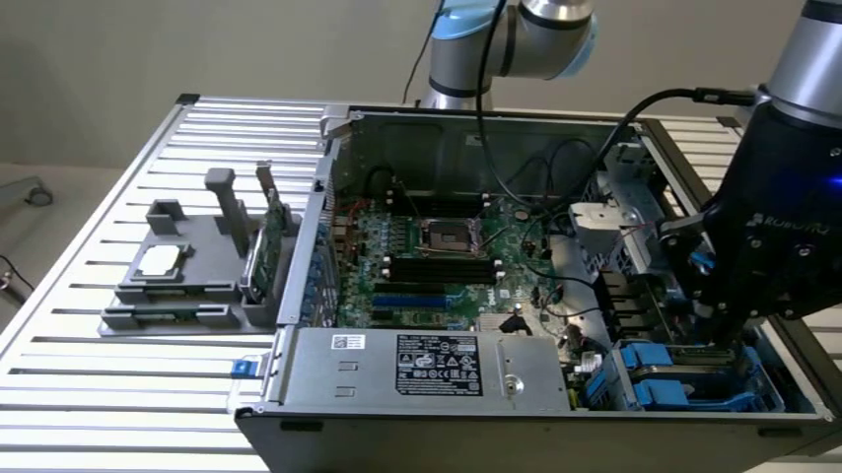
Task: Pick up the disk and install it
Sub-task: 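Insert the first disk wire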
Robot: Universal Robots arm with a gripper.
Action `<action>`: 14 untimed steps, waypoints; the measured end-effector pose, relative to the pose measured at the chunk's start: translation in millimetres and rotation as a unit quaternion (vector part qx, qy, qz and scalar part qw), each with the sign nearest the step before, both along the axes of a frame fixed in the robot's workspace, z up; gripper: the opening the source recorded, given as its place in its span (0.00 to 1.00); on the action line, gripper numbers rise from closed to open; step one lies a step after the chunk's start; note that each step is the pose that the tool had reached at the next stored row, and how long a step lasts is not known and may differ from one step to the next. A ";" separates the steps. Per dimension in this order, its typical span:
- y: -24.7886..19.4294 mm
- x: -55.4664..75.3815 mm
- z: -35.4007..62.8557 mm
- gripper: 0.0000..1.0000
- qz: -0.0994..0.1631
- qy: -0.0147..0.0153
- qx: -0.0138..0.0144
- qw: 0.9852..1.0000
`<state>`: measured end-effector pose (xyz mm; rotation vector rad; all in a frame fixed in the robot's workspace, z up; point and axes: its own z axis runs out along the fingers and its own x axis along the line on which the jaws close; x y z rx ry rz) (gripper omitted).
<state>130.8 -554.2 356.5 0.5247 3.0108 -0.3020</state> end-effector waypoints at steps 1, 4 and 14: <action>0.0 0.0 -0.3 0.17 0.000 0.001 0.000 1.000; 0.0 0.0 -0.9 0.25 0.000 0.005 0.000 1.000; -1.1 8.3 -1.3 0.31 -0.003 0.009 -0.001 1.000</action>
